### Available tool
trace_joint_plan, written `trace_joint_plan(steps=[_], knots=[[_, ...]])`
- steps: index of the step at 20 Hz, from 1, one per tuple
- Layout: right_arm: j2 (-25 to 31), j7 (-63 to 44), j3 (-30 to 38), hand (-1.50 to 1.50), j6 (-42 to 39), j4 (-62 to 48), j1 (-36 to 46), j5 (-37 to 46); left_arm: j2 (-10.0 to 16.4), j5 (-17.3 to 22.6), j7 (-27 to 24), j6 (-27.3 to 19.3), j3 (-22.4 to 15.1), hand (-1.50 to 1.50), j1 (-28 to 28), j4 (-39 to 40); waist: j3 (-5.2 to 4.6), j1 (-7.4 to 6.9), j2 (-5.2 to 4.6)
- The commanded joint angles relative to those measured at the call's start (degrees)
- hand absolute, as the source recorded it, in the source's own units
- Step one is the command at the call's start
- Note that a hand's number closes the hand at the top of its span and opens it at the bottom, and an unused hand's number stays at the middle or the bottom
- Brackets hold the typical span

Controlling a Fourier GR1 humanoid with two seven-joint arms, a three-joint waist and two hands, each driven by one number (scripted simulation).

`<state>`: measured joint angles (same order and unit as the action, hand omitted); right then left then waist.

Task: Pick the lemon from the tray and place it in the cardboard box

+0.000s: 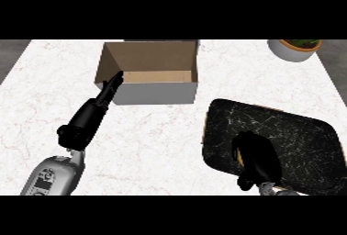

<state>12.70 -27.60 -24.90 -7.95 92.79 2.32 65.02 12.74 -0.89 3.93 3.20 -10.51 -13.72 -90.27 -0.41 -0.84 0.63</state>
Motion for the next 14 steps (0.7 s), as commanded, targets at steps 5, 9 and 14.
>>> trace_joint_plan(steps=[5, 9, 14], knots=[[-12.5, -13.9, -23.3, 1.50, 4.0, -8.3, 16.7, 7.0, -2.0, 0.2, 1.5, 1.7, -2.8, 0.00, -0.3, 2.4, 0.40, -3.70, -1.20], [-12.6, -24.7, -30.0, 1.50, 8.4, -9.2, 25.6, 7.0, -1.4, 0.7, 2.1, 2.0, -1.0, 0.00, -1.9, 3.2, 0.39, -2.58, -0.98], [-12.7, -36.7, -40.4, 1.50, 12.0, -5.1, 31.8, 3.4, -3.4, -2.5, -1.6, 0.4, -3.1, 0.00, 0.2, 5.9, 0.35, -2.00, -0.81]])
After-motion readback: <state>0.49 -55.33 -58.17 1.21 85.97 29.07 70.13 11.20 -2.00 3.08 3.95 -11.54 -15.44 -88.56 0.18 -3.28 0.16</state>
